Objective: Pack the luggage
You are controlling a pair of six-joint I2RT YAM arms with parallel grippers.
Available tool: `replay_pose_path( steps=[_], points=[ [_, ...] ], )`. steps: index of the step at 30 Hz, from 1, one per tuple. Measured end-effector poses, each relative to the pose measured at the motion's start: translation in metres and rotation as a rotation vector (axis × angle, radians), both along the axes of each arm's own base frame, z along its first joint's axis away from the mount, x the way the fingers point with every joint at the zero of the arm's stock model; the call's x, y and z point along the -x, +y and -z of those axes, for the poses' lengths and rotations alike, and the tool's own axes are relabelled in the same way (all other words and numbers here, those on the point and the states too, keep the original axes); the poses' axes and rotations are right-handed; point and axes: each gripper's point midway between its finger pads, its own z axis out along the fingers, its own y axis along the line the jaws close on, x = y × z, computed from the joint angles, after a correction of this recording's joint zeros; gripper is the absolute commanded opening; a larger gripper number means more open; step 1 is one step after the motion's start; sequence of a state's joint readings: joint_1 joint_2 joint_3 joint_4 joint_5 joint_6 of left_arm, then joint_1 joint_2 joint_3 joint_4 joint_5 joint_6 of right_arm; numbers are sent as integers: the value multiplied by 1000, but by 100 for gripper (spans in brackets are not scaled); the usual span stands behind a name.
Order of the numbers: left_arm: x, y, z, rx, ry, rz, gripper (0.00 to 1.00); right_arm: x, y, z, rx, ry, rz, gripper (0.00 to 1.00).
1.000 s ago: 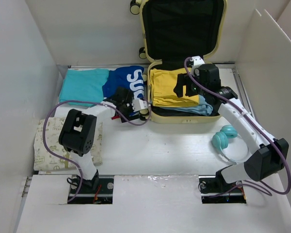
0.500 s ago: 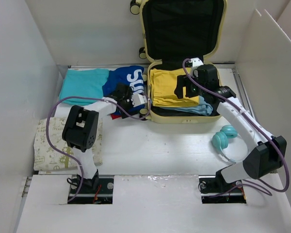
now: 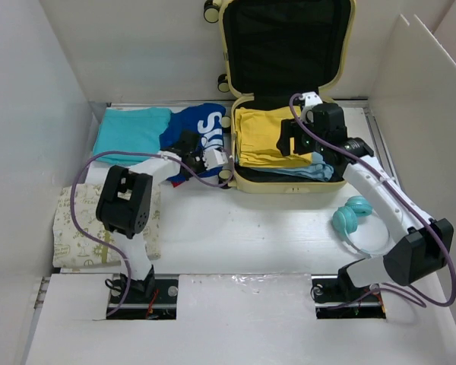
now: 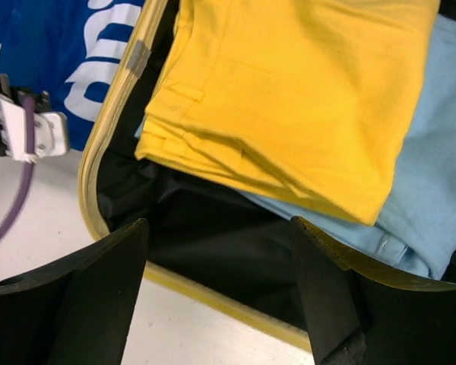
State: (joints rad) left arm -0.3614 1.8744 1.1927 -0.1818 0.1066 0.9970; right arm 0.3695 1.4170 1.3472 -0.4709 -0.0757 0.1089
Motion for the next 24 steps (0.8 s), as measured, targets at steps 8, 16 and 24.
replay_pose_path(
  steps=[8,16,24],
  points=[
    [91,9,-62,77,94,55,0,53,26,13,-32,22,-75,79],
    [213,15,-67,54,279,213,0,130,70,56,-81,154,-196,79],
    [311,-31,-74,37,307,557,0,196,111,83,-252,286,-248,83]
  ],
)
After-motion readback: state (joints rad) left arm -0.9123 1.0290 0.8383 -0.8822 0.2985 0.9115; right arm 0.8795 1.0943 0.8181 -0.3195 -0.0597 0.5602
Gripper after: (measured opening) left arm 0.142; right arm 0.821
